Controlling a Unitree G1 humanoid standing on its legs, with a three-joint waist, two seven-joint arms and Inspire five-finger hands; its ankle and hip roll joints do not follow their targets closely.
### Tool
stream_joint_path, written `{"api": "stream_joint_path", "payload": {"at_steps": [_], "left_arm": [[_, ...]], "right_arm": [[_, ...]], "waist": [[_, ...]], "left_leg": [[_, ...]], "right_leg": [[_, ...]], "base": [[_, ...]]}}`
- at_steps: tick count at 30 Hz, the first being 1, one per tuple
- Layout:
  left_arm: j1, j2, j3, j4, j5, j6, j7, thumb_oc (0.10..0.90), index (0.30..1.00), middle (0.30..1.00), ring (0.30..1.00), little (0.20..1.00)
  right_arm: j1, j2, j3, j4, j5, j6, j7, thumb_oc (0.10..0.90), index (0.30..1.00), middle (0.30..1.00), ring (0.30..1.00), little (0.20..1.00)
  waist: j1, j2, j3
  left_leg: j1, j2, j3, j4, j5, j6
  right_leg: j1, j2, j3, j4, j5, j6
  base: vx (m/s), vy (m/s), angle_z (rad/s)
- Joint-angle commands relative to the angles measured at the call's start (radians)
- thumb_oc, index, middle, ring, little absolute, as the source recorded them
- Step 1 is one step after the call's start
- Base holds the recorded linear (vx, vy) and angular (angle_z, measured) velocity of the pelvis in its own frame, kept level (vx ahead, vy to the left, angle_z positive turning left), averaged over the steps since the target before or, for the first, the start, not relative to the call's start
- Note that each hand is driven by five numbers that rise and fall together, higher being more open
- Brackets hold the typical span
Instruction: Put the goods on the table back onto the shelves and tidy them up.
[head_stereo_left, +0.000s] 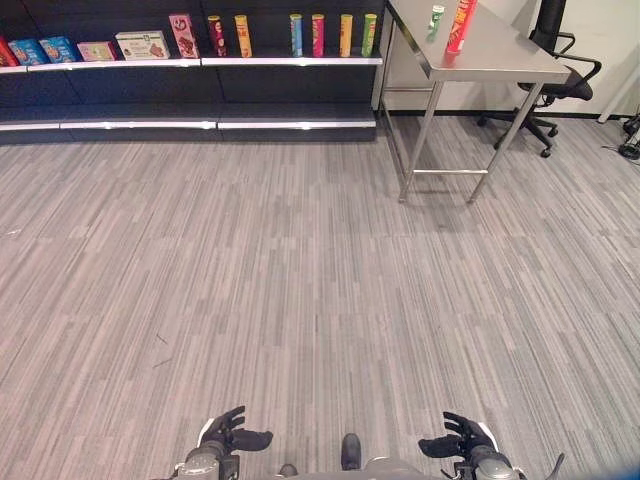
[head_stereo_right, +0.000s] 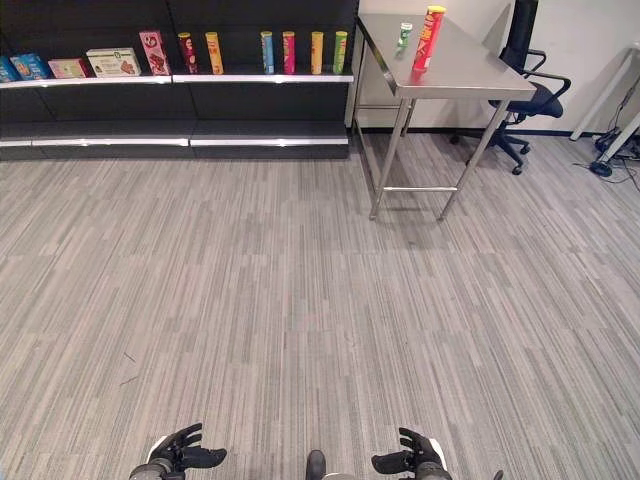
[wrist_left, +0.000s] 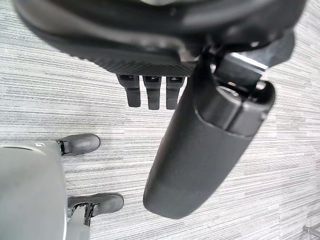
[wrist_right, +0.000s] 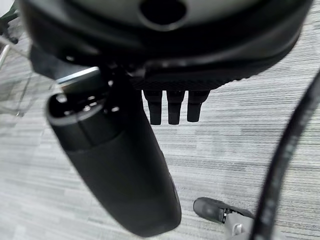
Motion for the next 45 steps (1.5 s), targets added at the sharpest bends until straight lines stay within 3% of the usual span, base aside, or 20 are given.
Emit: {"api": "stream_joint_path", "payload": {"at_steps": [1, 17, 18, 25, 27, 28, 29, 30, 32, 33, 35, 37, 38, 39, 42, 43, 44, 45], "left_arm": [[-0.065, 0.039, -0.015, 0.031, 0.005, -0.062, -0.008, 0.8, 0.9, 0.9, 0.9, 0.9], [-0.065, 0.029, -0.008, 0.064, 0.001, -0.05, -0.004, 0.8, 0.9, 0.9, 0.9, 0.9], [-0.077, 0.037, -0.013, 0.055, -0.008, -0.052, 0.004, 0.8, 0.9, 0.9, 0.9, 0.9], [-0.087, 0.046, -0.009, 0.049, -0.02, -0.054, 0.01, 0.8, 0.9, 0.9, 0.9, 0.9], [-0.093, 0.05, -0.009, 0.042, -0.029, -0.055, 0.01, 0.8, 0.9, 0.9, 0.9, 0.9], [-0.096, 0.054, -0.01, 0.026, -0.037, -0.056, 0.008, 0.8, 0.9, 0.9, 0.9, 0.9], [-0.089, 0.056, -0.003, -0.002, -0.054, -0.059, 0.008, 0.8, 0.9, 0.9, 0.9, 0.9], [-0.089, 0.056, -0.003, -0.003, -0.054, -0.058, 0.008, 0.8, 0.9, 0.9, 0.9, 0.9], [-0.091, 0.059, 0.0, -0.034, -0.087, -0.063, 0.018, 0.8, 0.9, 0.9, 0.9, 0.9], [-0.088, 0.059, 0.004, -0.037, -0.086, -0.064, 0.028, 0.8, 0.9, 0.9, 0.9, 0.9], [-0.081, 0.057, 0.017, -0.056, -0.118, -0.069, 0.038, 0.8, 0.9, 0.9, 0.9, 0.9], [-0.06, 0.052, 0.034, -0.063, -0.122, -0.073, 0.053, 0.8, 0.9, 0.9, 0.9, 0.9], [-0.044, 0.056, 0.045, -0.084, -0.124, -0.074, 0.059, 0.8, 0.9, 0.9, 0.9, 0.9], [-0.035, 0.063, 0.063, -0.126, -0.133, -0.081, 0.07, 0.8, 0.9, 0.9, 0.9, 0.9], [-0.029, 0.064, 0.083, -0.147, -0.154, -0.092, 0.076, 0.8, 0.9, 0.9, 0.9, 0.9], [-0.03, 0.062, 0.1, -0.162, -0.169, -0.095, 0.086, 0.8, 0.9, 0.9, 0.9, 0.9], [-0.03, 0.062, 0.1, -0.162, -0.169, -0.096, 0.086, 0.8, 0.9, 0.9, 0.9, 0.9], [-0.03, 0.069, 0.114, -0.199, -0.18, -0.105, 0.097, 0.8, 0.9, 0.9, 0.9, 0.9]], "right_arm": [[-0.052, -0.017, 0.016, -0.015, -0.038, -0.044, -0.003, 0.8, 0.9, 0.9, 0.9, 0.9], [-0.049, -0.005, 0.022, 0.027, -0.031, -0.027, -0.007, 0.8, 0.9, 0.9, 0.9, 0.9], [-0.058, -0.007, 0.027, 0.017, -0.024, -0.026, -0.01, 0.8, 0.9, 0.9, 0.9, 0.9], [-0.068, -0.014, 0.029, 0.001, -0.014, -0.032, -0.011, 0.8, 0.9, 0.9, 0.9, 0.9], [-0.069, -0.017, 0.03, -0.013, -0.011, -0.034, -0.01, 0.8, 0.9, 0.9, 0.9, 0.9], [-0.065, -0.026, 0.031, -0.036, -0.011, -0.036, -0.006, 0.8, 0.9, 0.9, 0.9, 0.9], [-0.049, -0.032, 0.031, -0.068, -0.011, -0.04, -0.003, 0.8, 0.9, 0.9, 0.9, 0.9], [-0.049, -0.032, 0.031, -0.068, -0.011, -0.04, -0.003, 0.8, 0.9, 0.9, 0.9, 0.9], [-0.042, -0.046, 0.025, -0.109, -0.002, -0.042, -0.005, 0.8, 0.9, 0.9, 0.9, 0.9], [-0.04, -0.053, 0.016, -0.127, 0.005, -0.043, -0.011, 0.8, 0.9, 0.9, 0.9, 0.9], [-0.031, -0.052, 0.006, -0.148, 0.021, -0.046, -0.014, 0.8, 0.9, 0.9, 0.9, 0.9], [-0.024, -0.053, 0.002, -0.164, 0.028, -0.051, -0.013, 0.8, 0.9, 0.9, 0.9, 0.9], [-0.02, -0.064, 0.001, -0.191, 0.021, -0.056, -0.012, 0.8, 0.9, 0.9, 0.9, 0.9], [-0.035, -0.076, -0.002, -0.199, 0.019, -0.066, -0.018, 0.8, 0.9, 0.9, 0.9, 0.9], [-0.031, -0.076, -0.014, -0.205, 0.015, -0.07, -0.01, 0.8, 0.9, 0.9, 0.9, 0.9], [-0.023, -0.067, -0.019, -0.213, 0.004, -0.071, -0.008, 0.8, 0.9, 0.9, 0.9, 0.9], [-0.023, -0.067, -0.019, -0.213, 0.003, -0.071, -0.008, 0.8, 0.9, 0.9, 0.9, 0.9], [-0.018, -0.052, -0.027, -0.206, 0.001, -0.071, -0.004, 0.8, 0.9, 0.9, 0.9, 0.9]], "waist": [[0.005, -0.024, -0.017], [0.007, -0.021, -0.004], [0.004, -0.019, 0.018], [0.004, -0.016, 0.028], [0.006, -0.024, 0.045], [0.01, -0.037, 0.067], [0.017, -0.05, 0.082], [0.015, -0.049, 0.081], [0.028, -0.06, 0.121], [0.029, -0.072, 0.132], [0.04, -0.078, 0.126], [0.06, -0.076, 0.109], [0.08, -0.059, 0.102], [0.109, -0.063, 0.098], [0.116, -0.064, 0.07], [0.13, -0.053, 0.051], [0.13, -0.056, 0.052], [0.143, -0.086, 0.023]], "left_leg": [[-0.02, 0.008, 0.065, 0.004, -0.042, -0.039], [-0.032, 0.006, 0.052, 0.004, -0.038, -0.04], [-0.051, 0.009, 0.048, 0.004, -0.024, -0.039], [-0.08, 0.012, 0.053, 0.024, -0.022, -0.038], [-0.124, 0.015, 0.049, 0.117, -0.049, -0.041], [-0.177, 0.019, 0.048, 0.239, -0.075, -0.049], [-0.246, 0.026, 0.034, 0.394, -0.05, -0.053], [-0.251, 0.028, 0.032, 0.401, -0.053, -0.054], [-0.383, 0.02, -0.033, 0.616, 0.047, -0.065], [-0.443, 0.012, -0.038, 0.697, 0.057, -0.066], [-0.533, 0.004, -0.028, 0.668, 0.033, -0.052], [-0.56, 0.018, -0.018, 0.509, 0.028, -0.042], [-0.566, 0.069, -0.017, 0.281, 0.124, -0.064], [-0.609, 0.106, -0.018, 0.077, 0.171, -0.08], [-0.592, 0.134, 0.022, 0.004, 0.183, -0.088], [-0.569, 0.13, 0.021, 0.025, 0.273, -0.094], [-0.567, 0.128, 0.023, 0.024, 0.273, -0.094], [-0.54, 0.088, 0.042, 0.067, 0.276, -0.066]], "right_leg": [[0.098, -0.064, -0.04, 0.01, -0.122, 0.112], [0.09, -0.063, -0.044, 0.01, -0.124, 0.108], [0.067, -0.063, -0.039, 0.022, -0.124, 0.106], [0.026, -0.056, -0.023, 0.05, -0.136, 0.095], [0.019, -0.058, -0.018, 0.066, -0.15, 0.085], [0.019, -0.057, -0.01, 0.076, -0.168, 0.065], [0.034, -0.051, -0.003, 0.078, -0.185, 0.043], [0.033, -0.05, -0.004, 0.079, -0.185, 0.043], [0.044, -0.042, -0.003, 0.091, -0.198, 0.017], [0.051, -0.04, -0.001, 0.087, -0.207, 0.012], [0.069, -0.034, 0.013, 0.076, -0.231, 0.02], [0.113, -0.03, 0.031, 0.058, -0.258, 0.034], [0.167, -0.022, 0.043, 0.051, -0.287, 0.048], [0.229, -0.033, 0.068, 0.046, -0.325, 0.063], [0.278, -0.038, 0.108, 0.043, -0.347, 0.08], [0.292, -0.054, 0.131, 0.086, -0.352, 0.089], [0.292, -0.057, 0.132, 0.089, -0.355, 0.09], [0.281, -0.123, 0.142, 0.203, -0.234, 0.144]], "base": [[0.0, 0.0, 0.0], [0.0, -0.007, 0.0], [-0.02, -0.046, 0.01], [0.04, -0.055, 0.0], [0.06, -0.12, 0.02], [0.18, -0.245, 0.07], [0.16, -0.206, 0.11], [0.11, -0.189, 0.11], [0.08, -0.173, 0.11], [0.19, -0.163, 0.19], [0.3, -0.066, 0.21], [0.57, 0.079, -0.05], [0.98, 0.183, -0.46], [0.8, 0.159, -0.33], [0.76, 0.187, -0.59], [0.42, 0.149, -0.96], [0.92, 0.306, -1.22], [0.65, 0.222, -1.23]]}}
